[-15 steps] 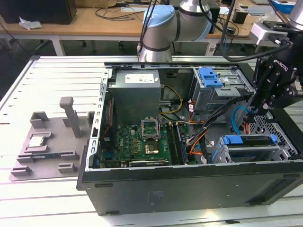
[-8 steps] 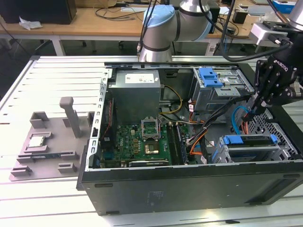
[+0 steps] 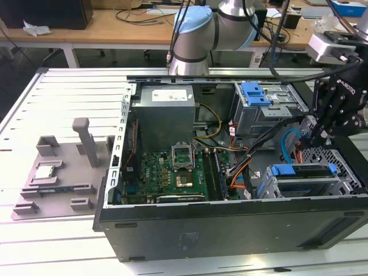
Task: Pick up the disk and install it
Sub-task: 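Insert the first disk wire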
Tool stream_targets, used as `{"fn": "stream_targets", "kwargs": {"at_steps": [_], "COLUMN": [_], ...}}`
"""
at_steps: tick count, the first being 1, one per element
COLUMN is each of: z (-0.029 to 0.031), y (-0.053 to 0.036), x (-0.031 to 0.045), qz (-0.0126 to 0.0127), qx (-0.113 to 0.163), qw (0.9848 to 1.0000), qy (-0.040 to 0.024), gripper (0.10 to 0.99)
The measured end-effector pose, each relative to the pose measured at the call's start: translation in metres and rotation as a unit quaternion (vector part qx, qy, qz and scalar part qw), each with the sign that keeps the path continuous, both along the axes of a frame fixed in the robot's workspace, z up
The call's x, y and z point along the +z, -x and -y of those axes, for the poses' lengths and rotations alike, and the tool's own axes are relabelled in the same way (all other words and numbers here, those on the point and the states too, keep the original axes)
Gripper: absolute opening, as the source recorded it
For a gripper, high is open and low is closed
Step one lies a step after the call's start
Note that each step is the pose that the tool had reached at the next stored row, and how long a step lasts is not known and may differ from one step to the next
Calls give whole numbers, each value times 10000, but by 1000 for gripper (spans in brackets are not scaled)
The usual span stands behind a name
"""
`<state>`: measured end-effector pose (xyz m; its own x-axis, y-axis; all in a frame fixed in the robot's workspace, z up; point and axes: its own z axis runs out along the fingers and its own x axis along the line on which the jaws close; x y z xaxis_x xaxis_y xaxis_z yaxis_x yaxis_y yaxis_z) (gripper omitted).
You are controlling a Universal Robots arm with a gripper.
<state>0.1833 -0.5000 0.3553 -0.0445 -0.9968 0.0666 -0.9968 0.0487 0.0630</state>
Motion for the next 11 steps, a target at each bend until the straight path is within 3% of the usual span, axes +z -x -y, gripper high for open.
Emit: {"fn": "stream_targets", "kwargs": {"at_steps": [1,2,5,11], "z": [180,235,273,259], "y": [10,19,44,51], "x": [-20,-36,-63,-117], "qz": [0,0,0,0], "qx": [0,0,0,4], "qw": [10000,10000,10000,10000], "qy": [-1,0,-1,1], "gripper": [165,165,165,165]}}
